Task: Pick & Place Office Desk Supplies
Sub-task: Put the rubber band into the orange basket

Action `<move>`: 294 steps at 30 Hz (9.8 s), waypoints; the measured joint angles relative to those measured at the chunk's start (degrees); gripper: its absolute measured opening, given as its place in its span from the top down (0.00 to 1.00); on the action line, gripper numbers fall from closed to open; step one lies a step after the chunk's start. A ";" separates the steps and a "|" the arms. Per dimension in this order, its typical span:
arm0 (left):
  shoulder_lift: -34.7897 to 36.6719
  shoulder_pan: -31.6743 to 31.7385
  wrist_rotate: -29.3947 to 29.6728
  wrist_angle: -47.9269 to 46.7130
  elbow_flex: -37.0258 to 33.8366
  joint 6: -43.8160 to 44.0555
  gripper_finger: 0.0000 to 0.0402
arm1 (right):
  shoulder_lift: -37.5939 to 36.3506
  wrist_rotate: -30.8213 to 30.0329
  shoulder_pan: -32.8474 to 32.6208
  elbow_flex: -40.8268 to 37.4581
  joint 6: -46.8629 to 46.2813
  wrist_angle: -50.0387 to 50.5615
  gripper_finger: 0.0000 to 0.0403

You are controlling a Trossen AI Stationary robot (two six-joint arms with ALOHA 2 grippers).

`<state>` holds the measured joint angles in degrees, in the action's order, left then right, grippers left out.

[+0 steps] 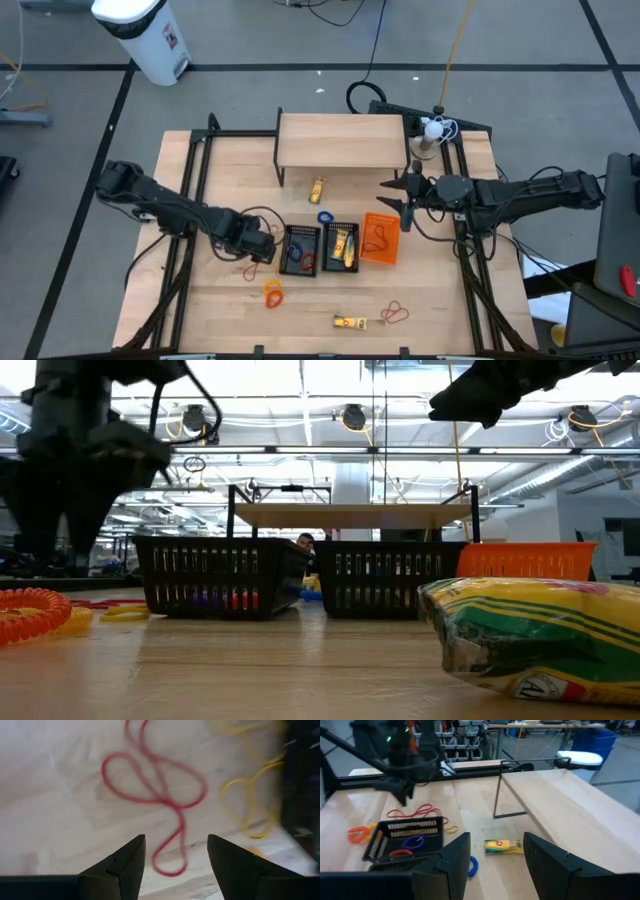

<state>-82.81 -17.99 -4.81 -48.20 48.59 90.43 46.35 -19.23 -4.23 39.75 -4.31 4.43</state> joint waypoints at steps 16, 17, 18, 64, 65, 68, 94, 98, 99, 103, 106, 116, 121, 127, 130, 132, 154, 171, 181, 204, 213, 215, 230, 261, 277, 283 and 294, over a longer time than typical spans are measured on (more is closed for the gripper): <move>-1.65 -6.54 0.33 6.91 -0.90 8.31 0.47 | -1.57 -0.26 0.44 0.00 4.39 -3.57 0.58; -1.65 -6.68 0.47 6.94 -0.90 8.62 0.47 | -1.57 -0.26 0.44 0.00 4.50 -3.74 0.58; -1.65 -6.92 0.51 6.90 -0.92 8.71 0.47 | -1.57 -0.26 0.44 0.00 4.58 -3.82 0.58; -16.96 -28.52 34.71 7.80 -0.77 20.70 0.47 | -1.31 -0.53 0.43 0.00 4.56 -4.24 0.58; -17.04 -28.33 34.32 7.81 -0.75 20.62 0.48 | -1.31 -0.52 0.43 0.00 4.56 -4.22 0.58; -17.21 -27.90 32.99 7.76 -0.75 20.25 0.55 | -1.31 -0.50 0.44 0.00 4.56 -4.22 0.58; -8.58 -23.61 30.96 5.23 -0.53 9.08 1.00 | -1.33 -0.44 0.39 0.00 5.22 -6.01 0.58; -3.35 -22.23 36.68 5.20 -0.51 5.48 1.00 | -1.33 -0.41 0.39 0.00 5.73 -6.56 0.58; -1.95 -21.97 38.50 5.18 -0.51 4.46 1.00 | -1.33 -0.31 0.39 0.00 5.88 -6.54 0.58; 3.71 -21.18 48.12 6.21 -0.49 -1.75 1.00 | -1.33 -0.21 0.39 0.00 4.64 -6.54 0.58; 7.09 -20.11 57.03 9.33 -0.47 -10.78 1.00 | -1.31 -0.21 0.39 0.00 2.33 -6.54 0.58; 12.93 -12.95 64.63 47.16 -0.42 -68.03 1.00 | 3.65 2.62 0.54 -4.07 4.67 -20.33 0.58; 12.98 -9.56 54.53 65.71 -0.38 -90.54 1.00 | 7.89 9.06 0.79 -6.34 5.89 -32.45 0.58; 13.01 -7.70 46.41 68.91 -0.38 -96.80 1.00 | 13.18 10.37 0.74 -6.54 6.55 -36.39 0.58; 13.01 -6.88 44.16 68.53 -0.38 -96.78 1.00 | 16.42 10.49 0.74 -6.56 6.82 -40.03 0.58; 13.01 -6.16 43.11 68.47 -0.38 -96.75 1.00 | 18.40 10.52 0.74 -6.56 7.14 -42.27 0.58; 6.47 4.78 27.64 72.83 -0.36 -93.69 1.00 | 23.10 24.20 -0.02 -6.60 6.53 -56.54 0.58; 2.50 7.42 19.66 80.10 -0.36 -92.99 1.00 | 30.20 19.15 0.52 -6.54 6.31 -61.69 0.58; 2.52 7.42 15.75 81.59 -0.36 -92.62 1.00 | 32.44 18.79 0.55 -6.54 6.40 -64.63 0.58; 2.52 7.53 14.79 81.96 -0.36 -92.47 1.00 | 33.33 22.33 0.92 -6.49 7.70 -66.71 0.58; 2.52 7.53 14.75 82.46 -0.36 -92.23 1.00 | 39.05 22.18 2.01 -0.81 4.36 -60.94 0.58; 2.52 7.53 14.75 82.37 -0.36 -92.21 1.00 | 40.07 22.25 1.99 0.09 4.38 -60.60 0.58; 2.52 7.53 13.68 80.88 -0.36 -91.60 1.00 | 41.52 21.99 2.27 1.29 4.56 -60.32 0.63; 2.52 7.53 12.34 78.29 -0.36 -88.73 0.80 | 41.14 23.81 1.88 1.25 8.03 -58.50 1.00; 2.56 7.53 18.83 78.30 -0.36 -90.70 0.46 | 37.31 23.59 1.88 1.22 8.11 -51.41 1.00; 2.57 7.51 18.86 77.91 -0.36 -91.69 0.45 | 25.96 17.12 1.76 1.22 8.88 -33.58 1.00; 2.57 7.51 20.99 78.05 -0.36 -92.05 0.44 | 7.41 10.25 2.97 1.22 -6.74 1.15 1.00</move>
<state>-80.25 -10.48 16.18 29.85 48.23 -1.63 53.75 -8.98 -1.26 40.97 -11.05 5.58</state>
